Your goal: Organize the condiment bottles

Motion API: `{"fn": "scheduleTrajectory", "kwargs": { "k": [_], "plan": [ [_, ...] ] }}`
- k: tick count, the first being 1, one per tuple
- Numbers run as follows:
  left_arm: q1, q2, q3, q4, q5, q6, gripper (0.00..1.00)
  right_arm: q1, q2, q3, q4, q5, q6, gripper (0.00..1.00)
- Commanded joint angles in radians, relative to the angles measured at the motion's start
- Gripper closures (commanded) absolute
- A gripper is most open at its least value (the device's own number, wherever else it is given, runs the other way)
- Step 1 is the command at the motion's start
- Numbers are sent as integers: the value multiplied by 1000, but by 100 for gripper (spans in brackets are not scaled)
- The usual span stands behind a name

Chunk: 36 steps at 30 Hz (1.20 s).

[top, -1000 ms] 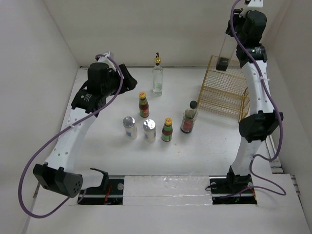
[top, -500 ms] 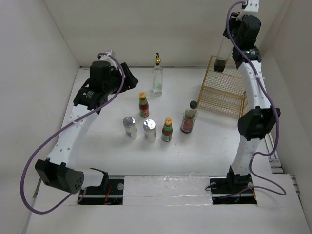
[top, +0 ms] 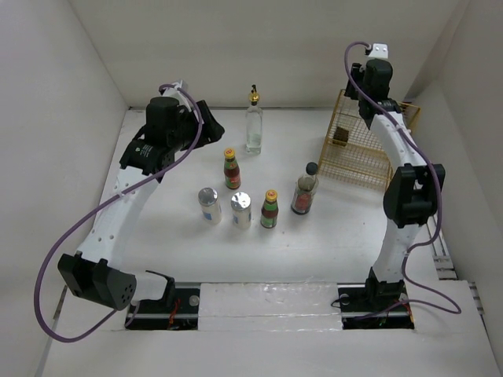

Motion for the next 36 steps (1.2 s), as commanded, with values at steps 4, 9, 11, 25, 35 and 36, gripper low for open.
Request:
{"fn": "scheduleTrajectory", "kwargs": {
  "k": [4,9,11,25,35,36],
  "plan": [
    [-2,-17,18,38,24,15,31,5,-126,-47,149,10,29,80],
    [-2,-26,7,38,33,15,30,-4,-155,-90,149,-1,63,40],
    [-2,-26,7,38,24,5,30,-4,-167,-90,149,-10,63,33],
    [-2,-35,13,38,14,5,74,4,-270,54,90,67,-51,10],
    [-2,-45,13,48,14,5,100,221,-260,79,41,-255,-112,85],
    [-2,-54,13,48,14,5,100,237,-243,57,41,-290,-112,65]
  ]
}}
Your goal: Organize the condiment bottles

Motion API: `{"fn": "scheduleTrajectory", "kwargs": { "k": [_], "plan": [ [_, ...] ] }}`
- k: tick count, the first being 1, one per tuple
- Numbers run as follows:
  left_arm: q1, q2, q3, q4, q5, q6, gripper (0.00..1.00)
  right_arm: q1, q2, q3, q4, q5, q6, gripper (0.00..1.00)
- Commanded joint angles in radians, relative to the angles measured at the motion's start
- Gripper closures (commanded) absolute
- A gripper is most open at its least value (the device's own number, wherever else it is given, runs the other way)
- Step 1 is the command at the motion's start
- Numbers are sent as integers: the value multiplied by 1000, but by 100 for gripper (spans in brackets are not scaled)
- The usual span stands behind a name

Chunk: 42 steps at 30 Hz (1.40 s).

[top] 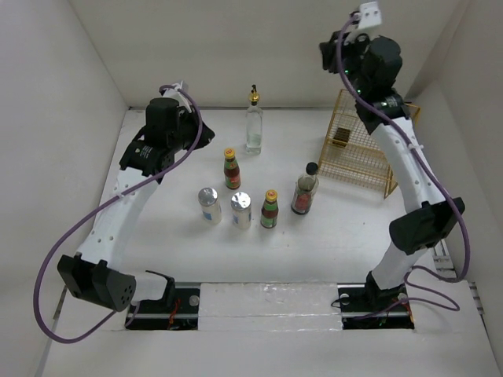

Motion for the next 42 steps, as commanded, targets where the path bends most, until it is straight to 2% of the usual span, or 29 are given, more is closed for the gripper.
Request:
{"fn": "scheduleTrajectory", "kwargs": {
  "k": [1,2,4,5,7,12,21,24,33,36,38,39,41,42],
  "plan": [
    [-2,-46,24,32,-1,4,97,73,47,-27,-15,-180,-21,54],
    [-2,-46,24,32,-15,4,94,93,59,-36,-15,-262,-21,44],
    [-11,-46,24,32,-27,4,81,103,105,-36,-15,-351,-32,29],
    [-22,-57,24,21,-54,4,78,103,122,-21,-15,-419,-32,26],
    [-22,-57,24,12,-67,4,72,125,162,-10,-15,-455,-32,21],
    [-22,-66,24,12,-78,4,60,149,265,57,-51,-493,-63,18],
    [-22,-66,24,1,-87,4,58,179,394,122,-84,-553,-92,15],
    [-22,-57,24,1,-87,4,58,188,405,122,-75,-542,-92,15],
    [-22,-37,24,1,-55,4,58,206,544,255,-4,-464,-92,15],
    [-22,-37,24,1,-55,4,58,206,567,274,48,-436,-74,18],
    [-22,-37,24,1,-55,4,58,206,578,274,68,-424,-74,21],
    [-22,-37,24,1,-55,4,58,206,587,274,77,-424,-63,29],
    [-22,-37,24,1,-55,4,58,215,596,284,100,-424,-51,36],
    [-22,-37,24,1,-55,4,58,215,596,284,100,-424,-51,45]
  ]
}}
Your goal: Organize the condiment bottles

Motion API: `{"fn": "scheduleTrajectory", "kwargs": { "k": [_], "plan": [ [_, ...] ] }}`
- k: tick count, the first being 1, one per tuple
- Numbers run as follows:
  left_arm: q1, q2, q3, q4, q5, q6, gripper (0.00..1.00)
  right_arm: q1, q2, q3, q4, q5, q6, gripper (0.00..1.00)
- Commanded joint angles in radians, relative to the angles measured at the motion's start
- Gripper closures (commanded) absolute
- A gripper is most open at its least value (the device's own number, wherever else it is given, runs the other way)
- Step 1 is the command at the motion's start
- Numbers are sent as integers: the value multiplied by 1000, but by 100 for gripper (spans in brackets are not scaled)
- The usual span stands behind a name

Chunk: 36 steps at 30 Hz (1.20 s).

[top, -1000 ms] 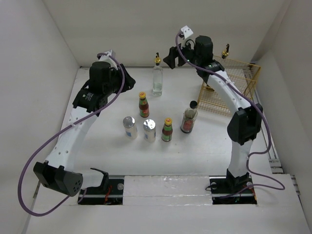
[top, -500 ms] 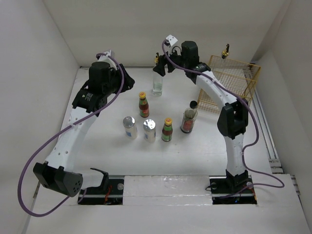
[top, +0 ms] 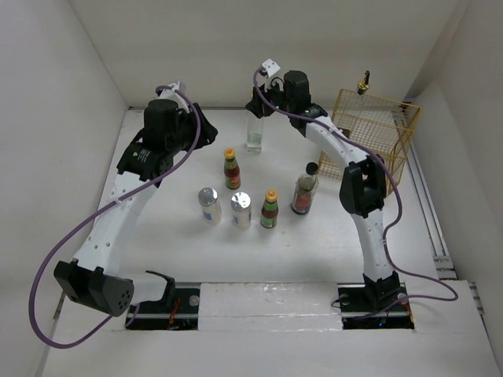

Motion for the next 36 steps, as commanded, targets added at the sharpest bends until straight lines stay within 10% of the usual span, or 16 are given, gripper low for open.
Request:
{"fn": "scheduleTrajectory", "kwargs": {
  "k": [1,11,36],
  "plan": [
    [-2,-5,24,10,13,3,58,14,-2,65,122,13,23,52],
    [-2,-5,15,30,13,-6,57,34,-146,81,164,34,66,95],
    [-22,-6,66,58,31,13,57,-366,-799,33,-207,108,196,100]
  ]
}}
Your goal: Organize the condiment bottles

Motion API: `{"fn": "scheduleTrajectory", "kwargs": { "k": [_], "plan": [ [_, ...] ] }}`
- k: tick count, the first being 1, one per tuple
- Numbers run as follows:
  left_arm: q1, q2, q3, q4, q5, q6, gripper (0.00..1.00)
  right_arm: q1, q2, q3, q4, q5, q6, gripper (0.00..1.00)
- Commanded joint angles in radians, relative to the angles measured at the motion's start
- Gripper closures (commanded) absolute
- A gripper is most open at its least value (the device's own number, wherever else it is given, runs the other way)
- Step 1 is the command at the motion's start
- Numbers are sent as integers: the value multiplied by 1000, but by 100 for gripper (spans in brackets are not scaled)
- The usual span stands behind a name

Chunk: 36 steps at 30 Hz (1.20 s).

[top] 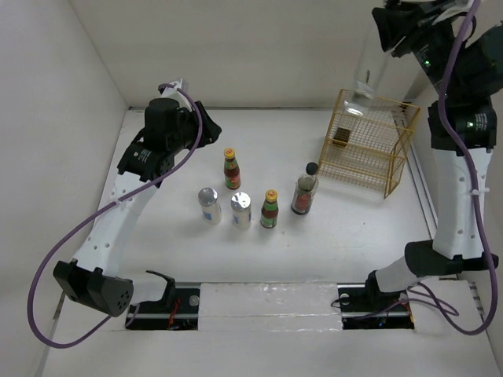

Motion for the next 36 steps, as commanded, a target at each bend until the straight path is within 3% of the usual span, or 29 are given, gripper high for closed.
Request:
{"fn": "scheduleTrajectory", "kwargs": {
  "k": [1,8,17,36],
  "plan": [
    [-4,-6,53,41,15,12,57,-114,-29,-63,-49,3,28,100],
    [-4,-6,53,32,33,3,57,-313,-71,-183,-59,-48,28,100],
    [-4,-6,32,32,42,-6,57,-428,-46,-332,81,-117,28,100],
    [-30,-6,41,32,23,-6,56,-470,254,-57,139,-269,19,100]
  ]
}}
